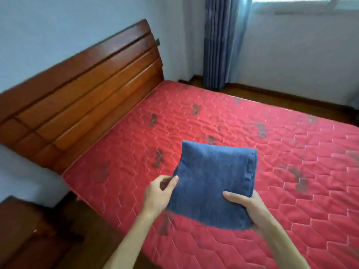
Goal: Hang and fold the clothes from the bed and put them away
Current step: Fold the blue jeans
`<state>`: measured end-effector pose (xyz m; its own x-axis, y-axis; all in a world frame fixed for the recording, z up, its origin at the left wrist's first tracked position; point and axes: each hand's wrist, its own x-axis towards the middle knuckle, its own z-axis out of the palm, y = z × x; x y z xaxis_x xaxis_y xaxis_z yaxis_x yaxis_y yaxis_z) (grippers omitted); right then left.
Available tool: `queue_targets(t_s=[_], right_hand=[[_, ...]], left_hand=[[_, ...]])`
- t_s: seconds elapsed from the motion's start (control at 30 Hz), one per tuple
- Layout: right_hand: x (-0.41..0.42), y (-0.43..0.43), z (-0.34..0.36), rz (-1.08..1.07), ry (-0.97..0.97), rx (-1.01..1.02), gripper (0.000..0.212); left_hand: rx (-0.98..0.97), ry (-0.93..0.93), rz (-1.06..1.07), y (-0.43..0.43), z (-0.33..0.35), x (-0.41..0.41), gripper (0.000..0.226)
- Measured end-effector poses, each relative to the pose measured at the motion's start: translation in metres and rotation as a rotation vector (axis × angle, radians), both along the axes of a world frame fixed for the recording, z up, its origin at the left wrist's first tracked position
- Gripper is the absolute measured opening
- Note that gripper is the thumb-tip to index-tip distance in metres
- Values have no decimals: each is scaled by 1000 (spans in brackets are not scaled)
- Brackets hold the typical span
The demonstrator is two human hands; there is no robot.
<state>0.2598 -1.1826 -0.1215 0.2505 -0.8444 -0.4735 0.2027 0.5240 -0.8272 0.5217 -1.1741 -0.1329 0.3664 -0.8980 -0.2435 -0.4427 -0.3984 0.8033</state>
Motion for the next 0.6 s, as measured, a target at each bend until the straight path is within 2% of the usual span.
queue_targets(t_s=[0.13,0.23,0.37,0.6], right_hand=[[22,2,49,145,35,-138,52],[47,-2,78,281,75,-226,48],[90,-12,102,363,99,-307,48],[213,1,119,549,50,-371,51]], left_hand=[[134,249,57,16,44,11,46],[37,302,139,34,66,28,61],[-176,294,301,64,96,59,46],[-333,747,499,136,125,149,45]])
